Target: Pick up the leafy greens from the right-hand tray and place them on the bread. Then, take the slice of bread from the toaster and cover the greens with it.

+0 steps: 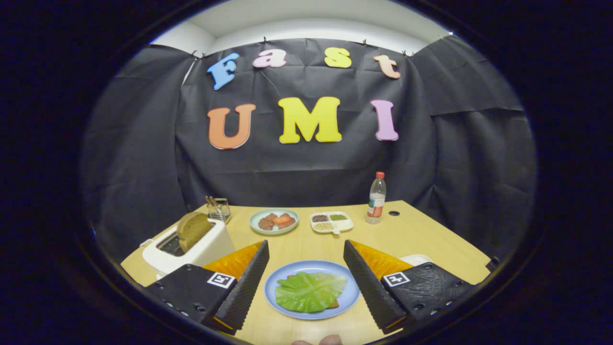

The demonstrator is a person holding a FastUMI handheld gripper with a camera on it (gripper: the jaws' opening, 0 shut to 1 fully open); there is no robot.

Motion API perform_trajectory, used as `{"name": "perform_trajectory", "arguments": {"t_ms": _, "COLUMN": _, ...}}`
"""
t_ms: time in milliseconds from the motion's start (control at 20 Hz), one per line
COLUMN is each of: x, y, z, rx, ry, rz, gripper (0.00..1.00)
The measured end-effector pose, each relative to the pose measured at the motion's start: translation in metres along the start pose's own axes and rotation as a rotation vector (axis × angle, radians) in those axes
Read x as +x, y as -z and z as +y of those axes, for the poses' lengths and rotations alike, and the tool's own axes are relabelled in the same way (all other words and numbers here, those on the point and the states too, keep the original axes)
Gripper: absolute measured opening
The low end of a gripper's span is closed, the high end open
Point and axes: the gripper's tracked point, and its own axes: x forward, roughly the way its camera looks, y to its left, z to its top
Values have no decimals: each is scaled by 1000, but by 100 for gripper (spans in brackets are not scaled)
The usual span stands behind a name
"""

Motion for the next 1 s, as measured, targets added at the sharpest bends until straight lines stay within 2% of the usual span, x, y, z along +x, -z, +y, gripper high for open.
{"name": "perform_trajectory", "arguments": {"t_ms": 250, "x": -14, "y": -29, "z": 66, "rx": -38, "ry": -74, "rz": -51, "gripper": 96}}
{"name": "perform_trajectory", "arguments": {"t_ms": 500, "x": -4, "y": -19, "z": 128, "rx": -48, "ry": -114, "rz": -53, "gripper": 96}}
{"name": "perform_trajectory", "arguments": {"t_ms": 1000, "x": 46, "y": 33, "z": 179, "rx": -60, "ry": -73, "rz": 32, "gripper": 97}}
